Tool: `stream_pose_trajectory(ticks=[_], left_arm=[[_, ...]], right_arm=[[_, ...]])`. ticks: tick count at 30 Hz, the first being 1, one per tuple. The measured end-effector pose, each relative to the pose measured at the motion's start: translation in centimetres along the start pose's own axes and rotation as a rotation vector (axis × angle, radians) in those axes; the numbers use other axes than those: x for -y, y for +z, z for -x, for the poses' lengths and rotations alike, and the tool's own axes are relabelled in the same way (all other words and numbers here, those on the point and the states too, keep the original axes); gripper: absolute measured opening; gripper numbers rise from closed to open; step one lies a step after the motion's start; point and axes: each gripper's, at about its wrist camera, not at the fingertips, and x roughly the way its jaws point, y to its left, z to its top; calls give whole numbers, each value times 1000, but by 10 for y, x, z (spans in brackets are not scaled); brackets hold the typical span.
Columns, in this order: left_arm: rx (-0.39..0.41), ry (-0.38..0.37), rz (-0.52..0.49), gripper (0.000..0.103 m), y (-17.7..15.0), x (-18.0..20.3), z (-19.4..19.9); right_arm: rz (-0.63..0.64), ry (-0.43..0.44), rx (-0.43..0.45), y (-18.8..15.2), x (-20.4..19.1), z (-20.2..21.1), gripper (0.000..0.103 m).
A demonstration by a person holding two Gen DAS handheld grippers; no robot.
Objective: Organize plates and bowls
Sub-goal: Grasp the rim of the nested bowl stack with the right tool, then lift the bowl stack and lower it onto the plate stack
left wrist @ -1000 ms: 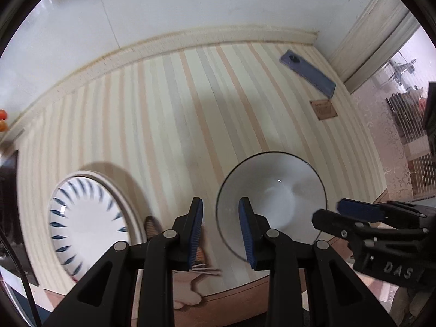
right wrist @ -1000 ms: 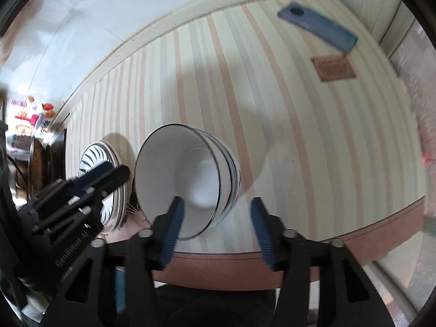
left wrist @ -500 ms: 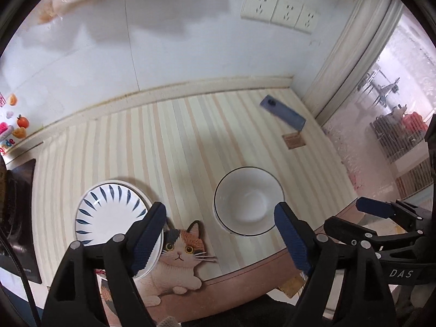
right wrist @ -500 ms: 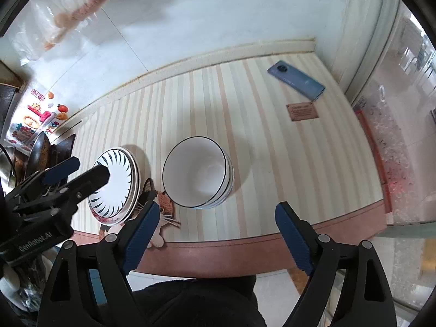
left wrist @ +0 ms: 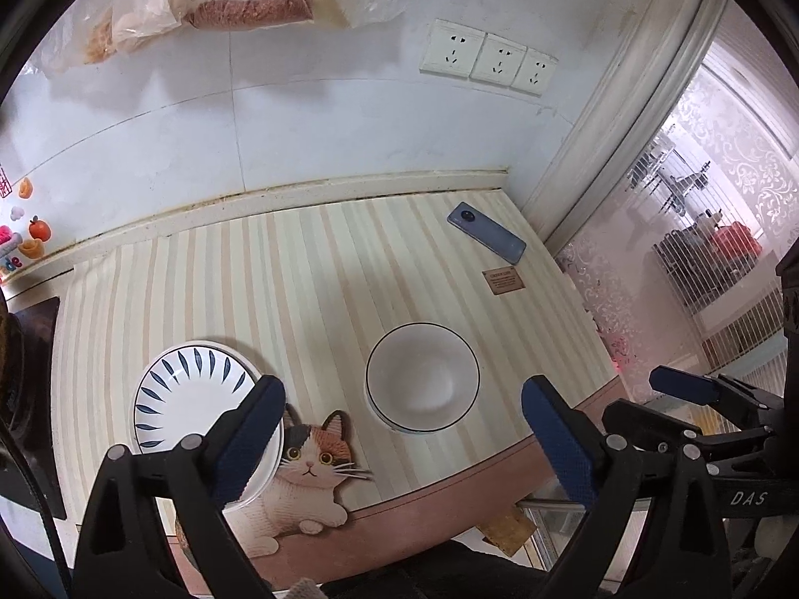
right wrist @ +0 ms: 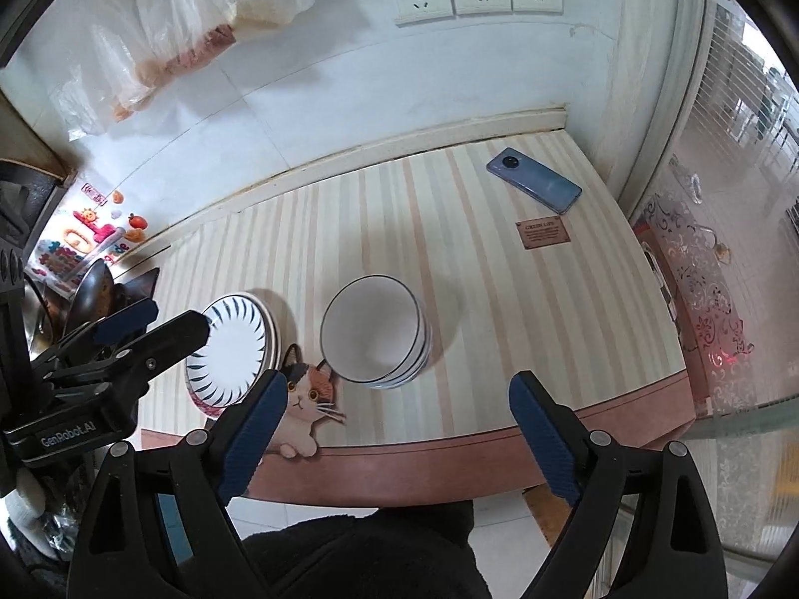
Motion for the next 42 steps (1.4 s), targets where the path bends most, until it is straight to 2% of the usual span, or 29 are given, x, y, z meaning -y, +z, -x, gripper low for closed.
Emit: stream_pose_trajectory(ticks=[7,9,12,14,20,26,32,34,36,38,41,42], left_arm=[[-63,22,26,97,7,-8,-38],[-90,18,36,97,9,-12,-54],[-142,26,47,97,13,-17,-84],[-170,40,50,97,15,-20,-101],[-262,48,73,97,17,-31,-157],[-369,5,123,97,11,-47,-209],[-473,-41,160,96,0,-55,-245],[-498,-64,193,92,-3,-58,-252],[-528,-99,227,87,-6,-61,-259],[-545,-140,247,77,-8,-63,-263],[-533,-208,276,59,-9,-65,-261],[-533,-229,276,50,-8,-62,-260]], right_arm=[[-65,20,-71,16,25,-55,93],[-85,58,-109,20,33,-78,93],[-153,180,-190,26,47,-123,93],[-188,226,-233,27,53,-150,93],[-240,287,-357,26,68,-225,93],[-275,337,-442,20,76,-273,93],[-274,366,-489,22,74,-301,93],[-278,382,-504,22,73,-309,91],[-276,391,-524,20,71,-316,83],[-285,417,-541,19,68,-322,64],[-295,422,-536,17,68,-327,61],[-297,425,-533,16,68,-327,60]])
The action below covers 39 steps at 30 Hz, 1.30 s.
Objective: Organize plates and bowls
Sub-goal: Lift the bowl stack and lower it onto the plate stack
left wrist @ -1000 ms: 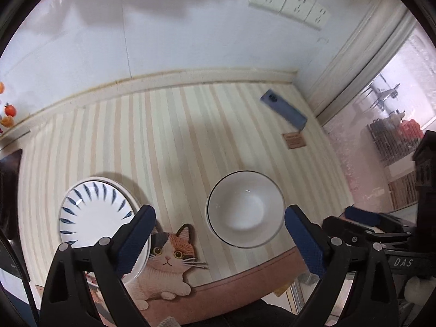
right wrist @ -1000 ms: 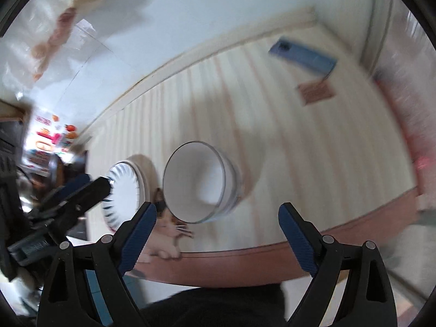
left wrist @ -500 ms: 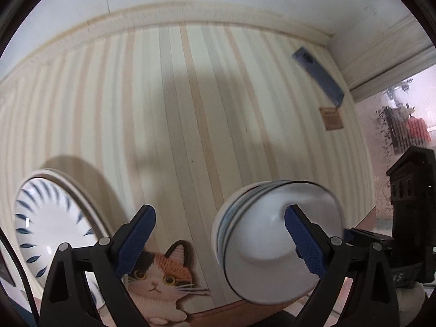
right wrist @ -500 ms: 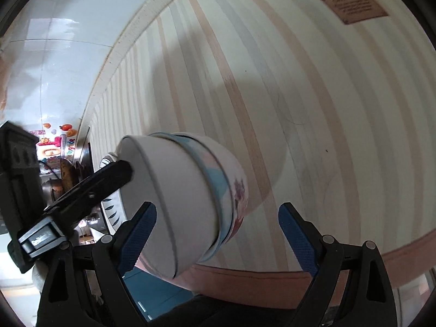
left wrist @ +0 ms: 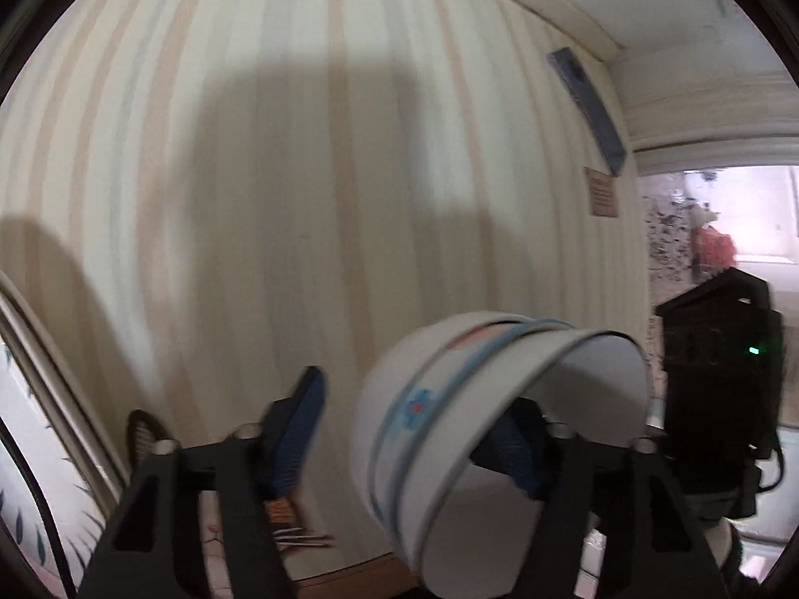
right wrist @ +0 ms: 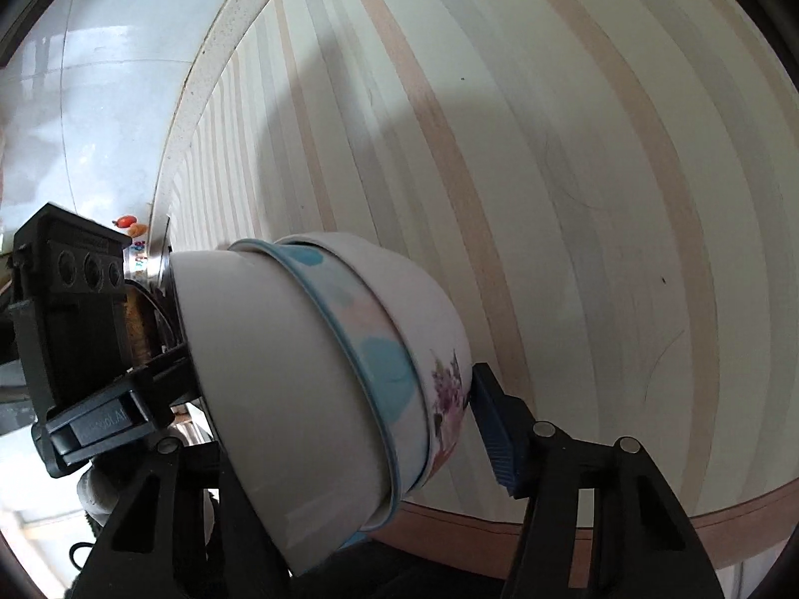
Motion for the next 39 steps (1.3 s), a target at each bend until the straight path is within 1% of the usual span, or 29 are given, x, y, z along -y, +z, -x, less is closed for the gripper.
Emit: stream_pose_trajectory(ticks=[2,5,12,17,24,29,32,35,39], left_arm=[[6,15,-13,50,-1,6,1],[19,27,0,49,-3,8,3],[38,57,34,49,-8,7,5],[67,76,49,49,-13,2,23],[144,80,87,49,-22,-19,65],[188,79,97,49,-24,-47,100],[207,84,97,49,-28,-68,117],[223,86,106,49,-32,-95,135],[238,92,129,50,-36,-125,146]], right_arm=[[-2,7,3,0,1,-1,60],[-9,18,3,-1,0,1,59],[-6,47,-28,-3,-4,2,59],[14,64,-41,-5,-19,6,59],[89,68,-56,-9,-71,6,59],[130,76,-41,-11,-115,-3,59],[153,79,-31,-12,-138,-12,59],[172,82,-29,-12,-164,-30,59],[204,71,-40,-15,-192,-58,59]])
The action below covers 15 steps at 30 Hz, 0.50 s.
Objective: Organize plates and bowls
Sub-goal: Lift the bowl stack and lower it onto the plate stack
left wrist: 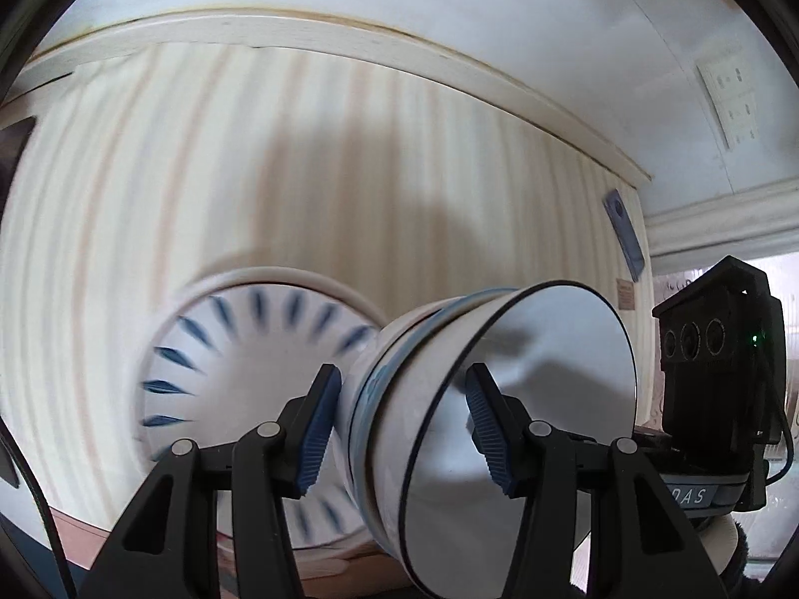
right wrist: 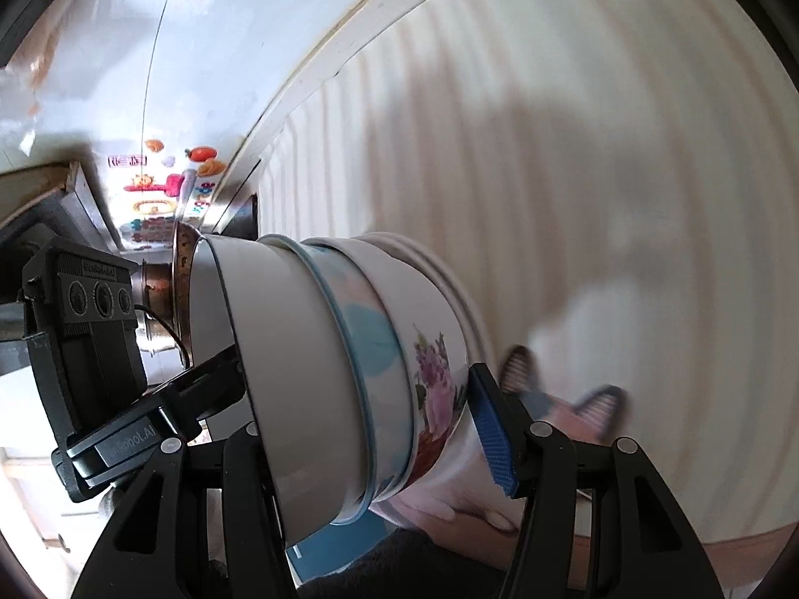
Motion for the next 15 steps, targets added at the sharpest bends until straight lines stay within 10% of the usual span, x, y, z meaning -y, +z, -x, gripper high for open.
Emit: stream_pose_trajectory(ticks=[15], left_arm=[[8,-1,84,50,1,-82,0]], right_arm=[[50,-67,-59,8,-33,-78,59]])
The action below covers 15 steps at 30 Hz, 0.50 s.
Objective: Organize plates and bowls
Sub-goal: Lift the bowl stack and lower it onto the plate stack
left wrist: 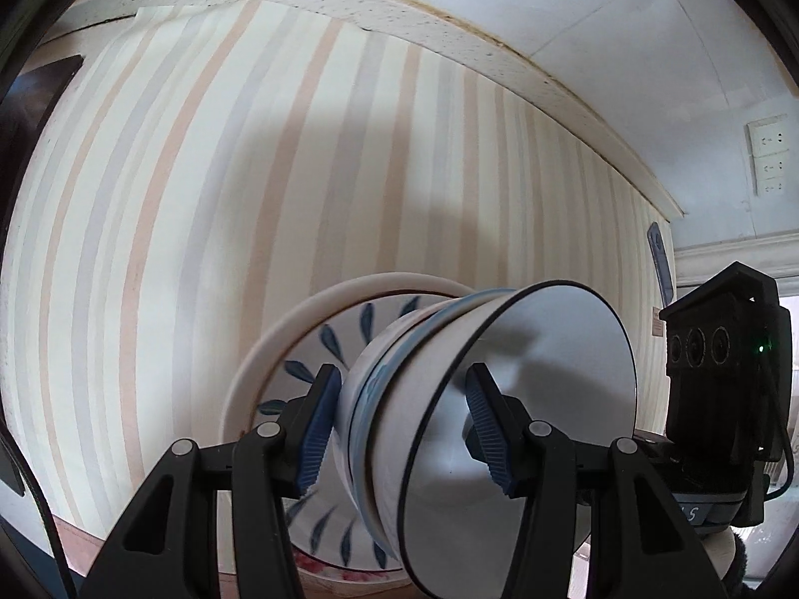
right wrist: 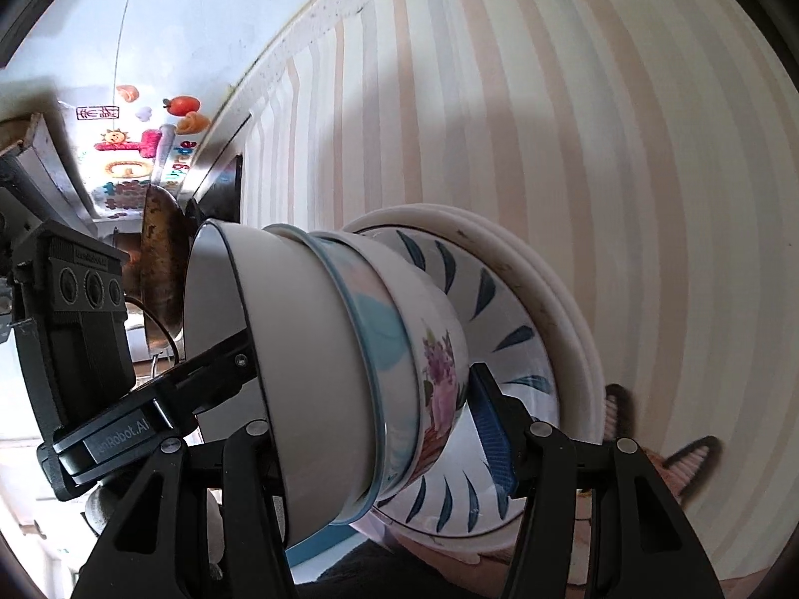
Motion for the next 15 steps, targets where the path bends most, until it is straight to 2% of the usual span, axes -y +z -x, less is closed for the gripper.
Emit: stream_pose_trajectory(ticks=[15], left_arm=[[3,-17,7,50,2,-12,-1]], right_arm=[[5,-31,19,2,-16,-13,58]])
